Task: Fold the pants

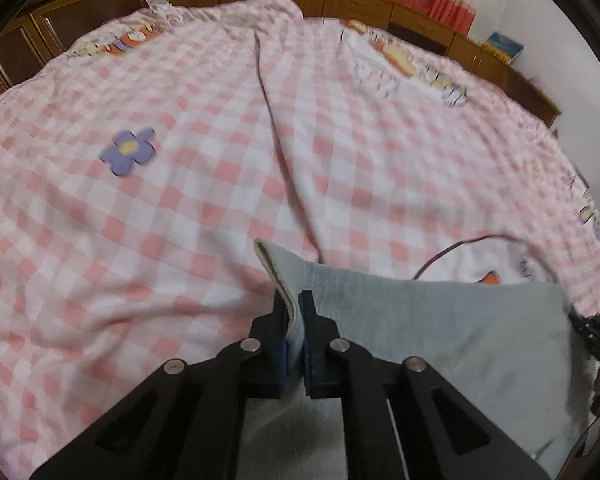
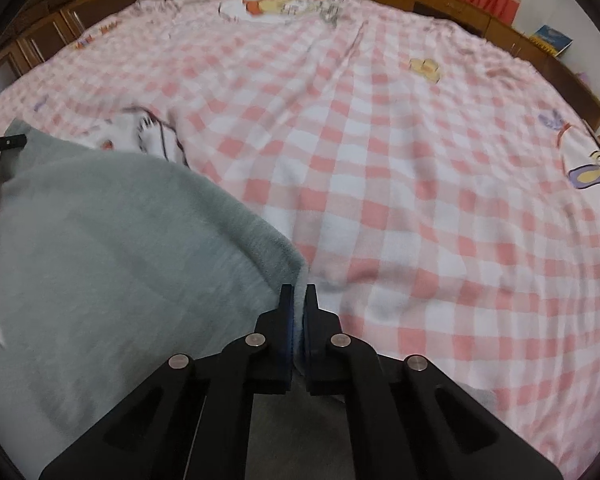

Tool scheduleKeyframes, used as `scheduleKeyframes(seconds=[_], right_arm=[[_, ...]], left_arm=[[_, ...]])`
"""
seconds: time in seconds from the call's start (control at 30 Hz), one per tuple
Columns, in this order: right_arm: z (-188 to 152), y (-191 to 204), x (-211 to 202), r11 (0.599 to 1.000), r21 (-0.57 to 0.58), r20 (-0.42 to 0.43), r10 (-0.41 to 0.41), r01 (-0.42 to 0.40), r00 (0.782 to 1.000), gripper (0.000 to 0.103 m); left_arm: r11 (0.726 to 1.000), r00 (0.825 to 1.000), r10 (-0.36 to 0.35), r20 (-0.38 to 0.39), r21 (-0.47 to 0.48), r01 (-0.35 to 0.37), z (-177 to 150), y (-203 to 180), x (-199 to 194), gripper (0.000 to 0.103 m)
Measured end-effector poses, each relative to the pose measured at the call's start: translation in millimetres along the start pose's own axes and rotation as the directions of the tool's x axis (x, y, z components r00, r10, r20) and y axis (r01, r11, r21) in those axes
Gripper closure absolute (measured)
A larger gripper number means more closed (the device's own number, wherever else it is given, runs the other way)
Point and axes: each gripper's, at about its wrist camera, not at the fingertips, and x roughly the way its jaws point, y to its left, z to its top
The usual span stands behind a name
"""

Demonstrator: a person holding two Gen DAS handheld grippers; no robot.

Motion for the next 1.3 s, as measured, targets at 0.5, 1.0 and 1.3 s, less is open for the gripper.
scheduleKeyframes(seconds=[0.5,1.0,1.3], right_arm=[[-59.5,38.3,-151.2,0.995,-0.095,0.196,0.061,-0.043,0.979,0.099],[-181.8,74.9,-189.4,0.983,-0.172,0.13,0.081,-0.058,0.988,0.099],[-237.0,76.2,-152.5,0.98,-0.177,-0.004,0.094,-0.094,0.996,0.099]], left_arm=[[0.992,0.969,-0.123,0.216,0.066,0.111,-46.6,2.6,-153.9,0.099],[0.98,0.964,-0.16,0.212,-0.084,0.181,-214.3,48.2,-204.0,0.099],[0.97,0.971,-0.193,0.141,-0.12,0.21,-280.9,56.6,-190.1,0.099]])
